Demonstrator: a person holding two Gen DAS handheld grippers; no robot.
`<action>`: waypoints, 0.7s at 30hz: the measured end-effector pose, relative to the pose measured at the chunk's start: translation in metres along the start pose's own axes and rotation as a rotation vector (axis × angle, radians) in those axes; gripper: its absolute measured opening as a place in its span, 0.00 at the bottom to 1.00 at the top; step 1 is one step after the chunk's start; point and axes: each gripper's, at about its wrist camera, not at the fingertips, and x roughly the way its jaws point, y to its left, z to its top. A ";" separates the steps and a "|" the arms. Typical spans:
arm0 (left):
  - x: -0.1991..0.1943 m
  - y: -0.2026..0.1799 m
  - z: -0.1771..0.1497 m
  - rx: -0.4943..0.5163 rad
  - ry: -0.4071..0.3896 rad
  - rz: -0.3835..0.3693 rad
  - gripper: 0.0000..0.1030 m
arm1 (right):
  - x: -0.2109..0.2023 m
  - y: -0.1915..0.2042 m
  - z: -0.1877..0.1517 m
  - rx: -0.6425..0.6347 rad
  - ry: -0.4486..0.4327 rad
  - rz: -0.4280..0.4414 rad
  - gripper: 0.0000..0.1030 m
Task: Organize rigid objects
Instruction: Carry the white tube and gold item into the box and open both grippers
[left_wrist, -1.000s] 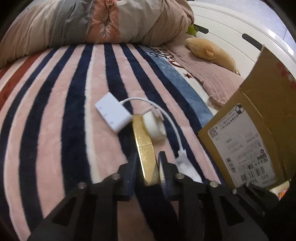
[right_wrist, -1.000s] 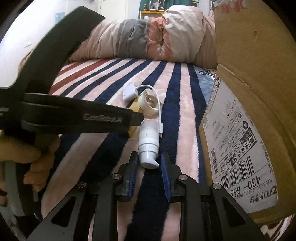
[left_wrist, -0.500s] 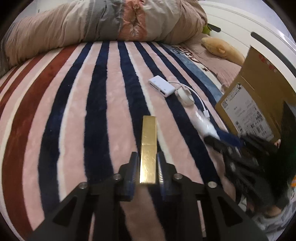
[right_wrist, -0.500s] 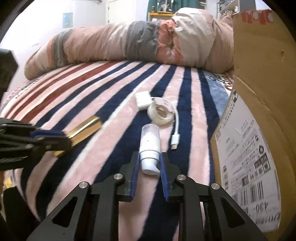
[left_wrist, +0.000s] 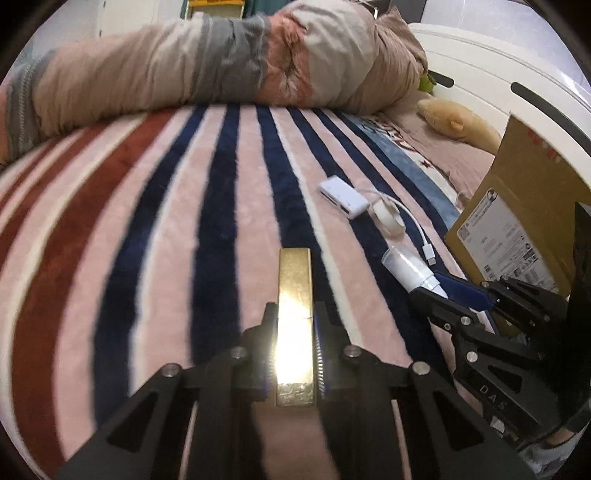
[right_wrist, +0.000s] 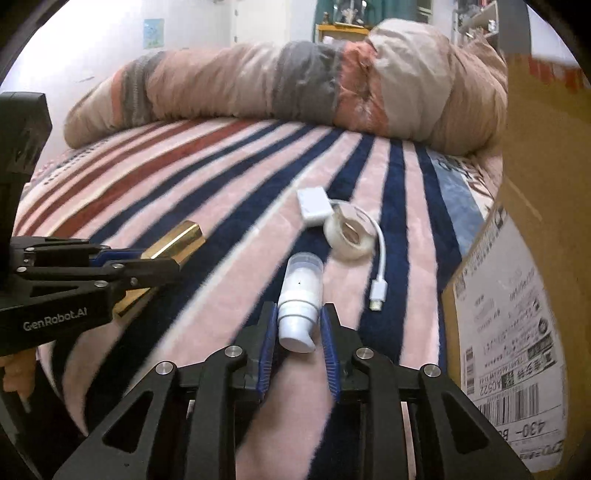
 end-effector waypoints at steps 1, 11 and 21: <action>-0.006 0.001 0.001 -0.002 -0.005 0.010 0.15 | -0.005 0.004 0.003 -0.018 -0.015 0.011 0.19; -0.104 -0.020 0.028 0.045 -0.148 0.053 0.15 | -0.100 0.014 0.036 -0.084 -0.239 0.138 0.19; -0.141 -0.126 0.065 0.196 -0.205 -0.087 0.15 | -0.195 -0.089 0.029 -0.007 -0.328 -0.086 0.19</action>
